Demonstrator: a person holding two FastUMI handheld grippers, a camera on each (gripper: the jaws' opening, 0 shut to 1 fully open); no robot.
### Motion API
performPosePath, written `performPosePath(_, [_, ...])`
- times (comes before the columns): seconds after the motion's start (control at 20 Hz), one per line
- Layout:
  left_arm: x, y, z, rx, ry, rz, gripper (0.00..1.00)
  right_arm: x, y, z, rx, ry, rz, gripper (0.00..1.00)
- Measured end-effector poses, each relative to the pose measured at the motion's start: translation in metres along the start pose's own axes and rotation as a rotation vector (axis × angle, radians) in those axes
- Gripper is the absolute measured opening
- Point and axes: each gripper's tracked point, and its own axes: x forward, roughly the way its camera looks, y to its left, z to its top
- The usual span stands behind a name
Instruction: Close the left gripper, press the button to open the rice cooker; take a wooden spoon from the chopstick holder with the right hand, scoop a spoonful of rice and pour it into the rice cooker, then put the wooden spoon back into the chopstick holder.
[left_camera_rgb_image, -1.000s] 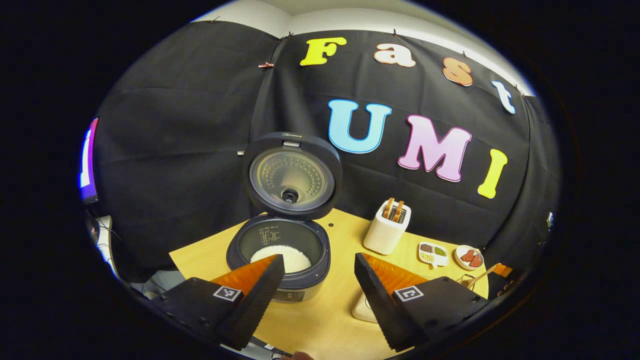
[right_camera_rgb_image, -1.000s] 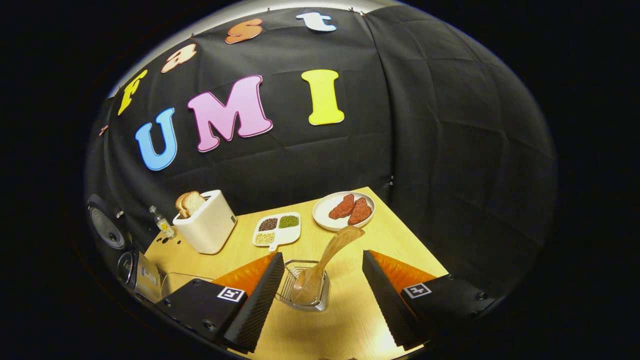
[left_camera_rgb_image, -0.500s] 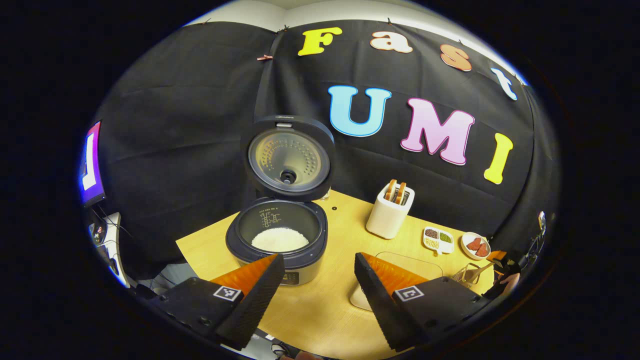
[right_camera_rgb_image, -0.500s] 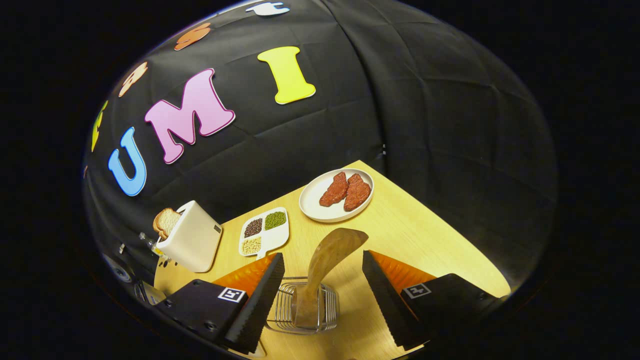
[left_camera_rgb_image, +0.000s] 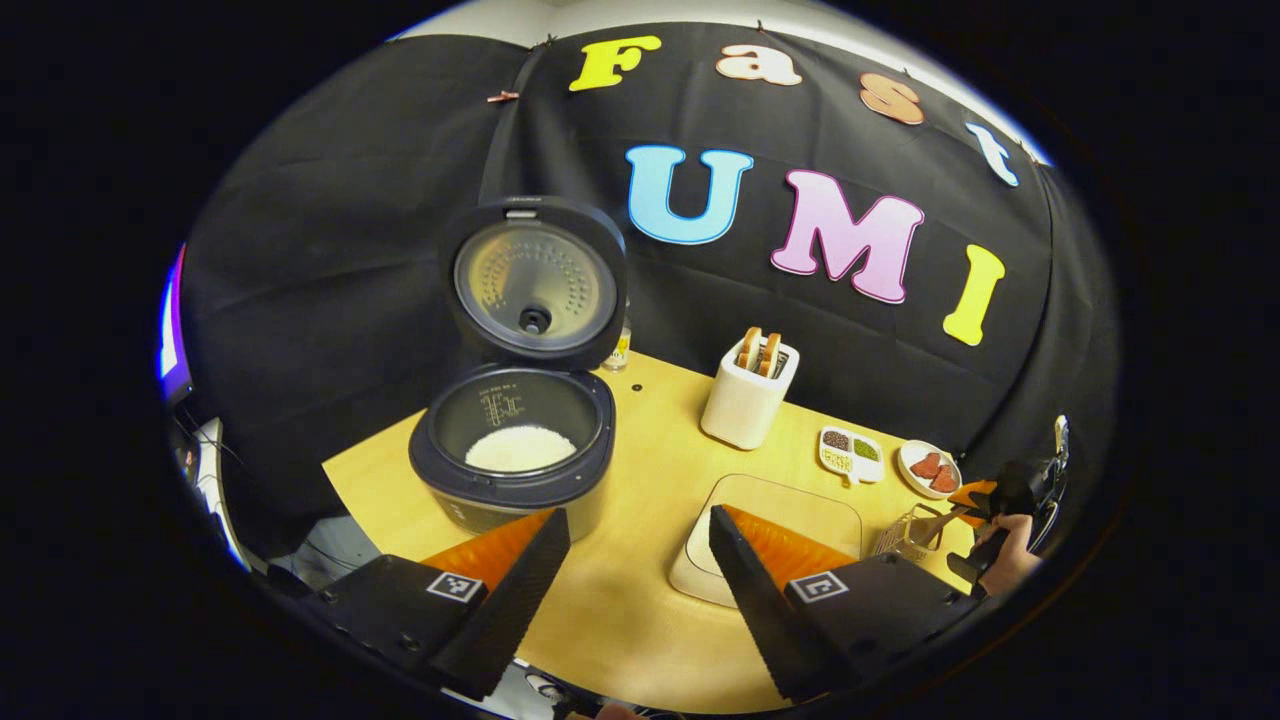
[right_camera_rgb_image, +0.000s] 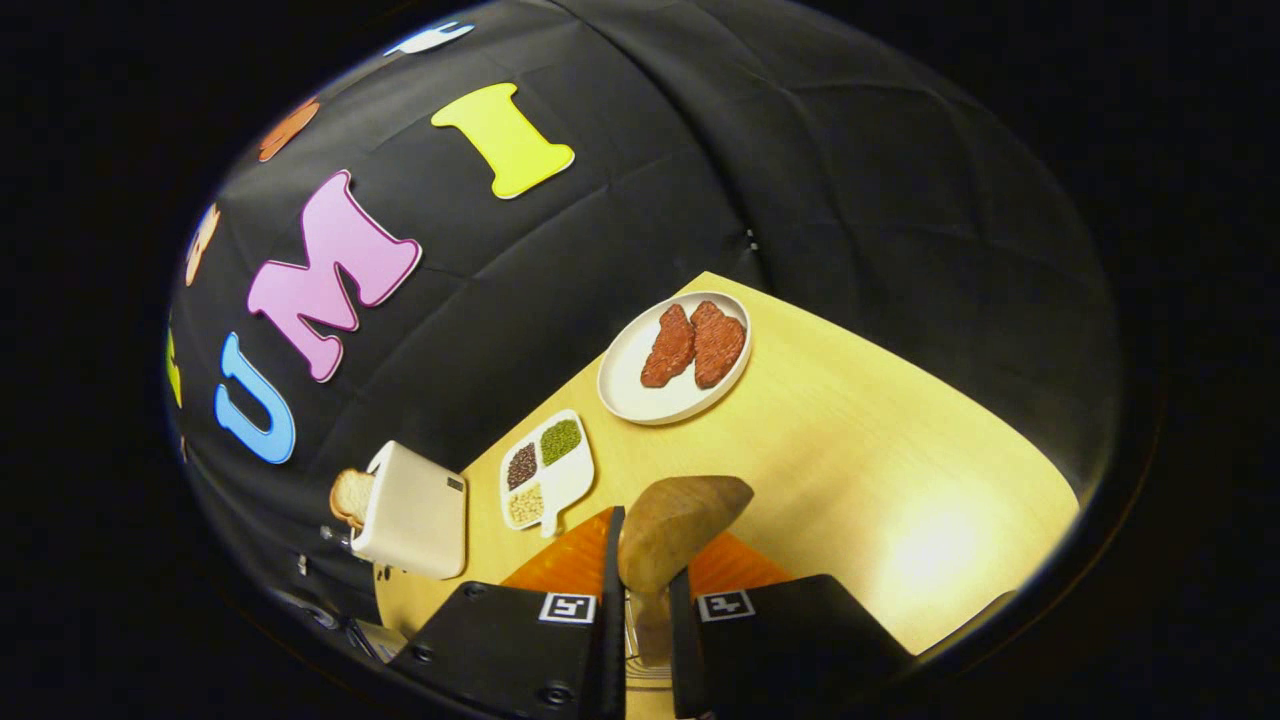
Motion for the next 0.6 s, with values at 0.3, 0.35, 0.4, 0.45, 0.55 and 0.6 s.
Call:
performPosePath(0.3, [0.002, 0.005, 0.002, -0.013, 0.002, -0.042, 0.95, -0.027, 0.016, 0.026, -0.012, -0.097, 0.015, 0.17])
performPosePath(0.35, [0.001, 0.008, 0.004, -0.012, -0.003, -0.051, 0.95, -0.033, 0.021, 0.031, -0.01, -0.115, 0.015, 0.17])
performPosePath(0.4, [0.002, 0.011, 0.007, -0.009, -0.008, -0.059, 0.95, -0.042, 0.025, 0.037, -0.007, -0.133, 0.018, 0.17])
performPosePath(0.45, [0.001, 0.014, 0.008, -0.002, -0.015, -0.064, 0.95, -0.051, 0.03, 0.043, -0.006, -0.154, 0.021, 0.17])
performPosePath(0.55, [0.001, 0.024, 0.015, 0.019, -0.036, -0.079, 0.95, -0.071, 0.039, 0.055, -0.018, -0.21, 0.024, 0.17])
performPosePath(0.6, [0.001, 0.026, 0.017, 0.022, -0.04, -0.089, 0.95, -0.081, 0.042, 0.059, -0.03, -0.24, 0.026, 0.17])
